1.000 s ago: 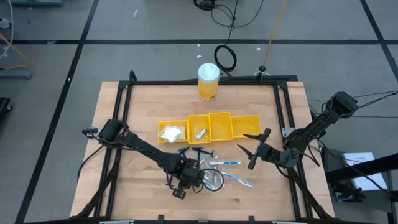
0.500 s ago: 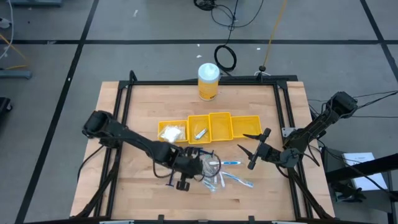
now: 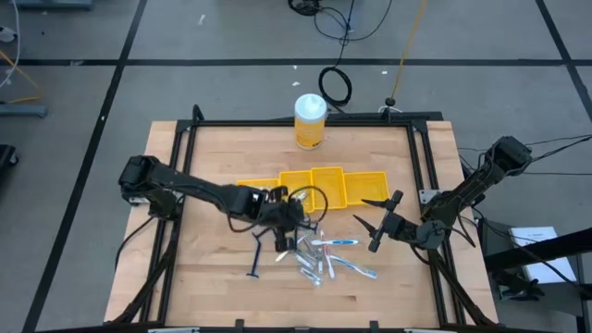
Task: Pick & Place Travel size toiletries
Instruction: Put the silver nail cutter into the middle left yellow bin
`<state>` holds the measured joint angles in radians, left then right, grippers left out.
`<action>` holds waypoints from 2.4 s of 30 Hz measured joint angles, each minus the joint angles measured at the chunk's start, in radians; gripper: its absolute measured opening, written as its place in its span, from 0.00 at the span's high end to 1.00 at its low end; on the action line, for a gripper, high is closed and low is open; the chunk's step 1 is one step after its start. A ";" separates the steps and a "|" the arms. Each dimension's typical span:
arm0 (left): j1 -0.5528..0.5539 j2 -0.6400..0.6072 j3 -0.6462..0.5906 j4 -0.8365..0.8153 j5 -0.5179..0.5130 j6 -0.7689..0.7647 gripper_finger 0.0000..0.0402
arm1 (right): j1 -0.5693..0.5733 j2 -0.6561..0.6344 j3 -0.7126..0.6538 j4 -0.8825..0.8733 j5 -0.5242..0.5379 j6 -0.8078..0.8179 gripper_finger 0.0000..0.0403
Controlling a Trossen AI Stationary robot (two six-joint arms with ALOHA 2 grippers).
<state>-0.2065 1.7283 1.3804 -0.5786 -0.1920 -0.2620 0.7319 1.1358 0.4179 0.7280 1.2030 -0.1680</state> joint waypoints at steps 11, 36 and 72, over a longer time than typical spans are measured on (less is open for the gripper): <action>0.153 -0.001 -0.009 0.007 -0.003 -0.030 0.93 | 0.000 0.000 0.000 -0.007 0.000 0.000 0.45; 0.303 -0.002 -0.341 0.396 0.075 -0.204 0.94 | 0.000 0.000 0.000 -0.007 0.000 0.000 0.45; 0.307 -0.001 -0.391 0.476 0.050 -0.249 0.59 | 0.000 0.000 0.000 -0.007 0.000 0.000 0.45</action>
<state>0.1009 1.7275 0.9897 -0.1024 -0.1415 -0.5114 0.7319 1.1362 0.4179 0.7208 1.2034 -0.1684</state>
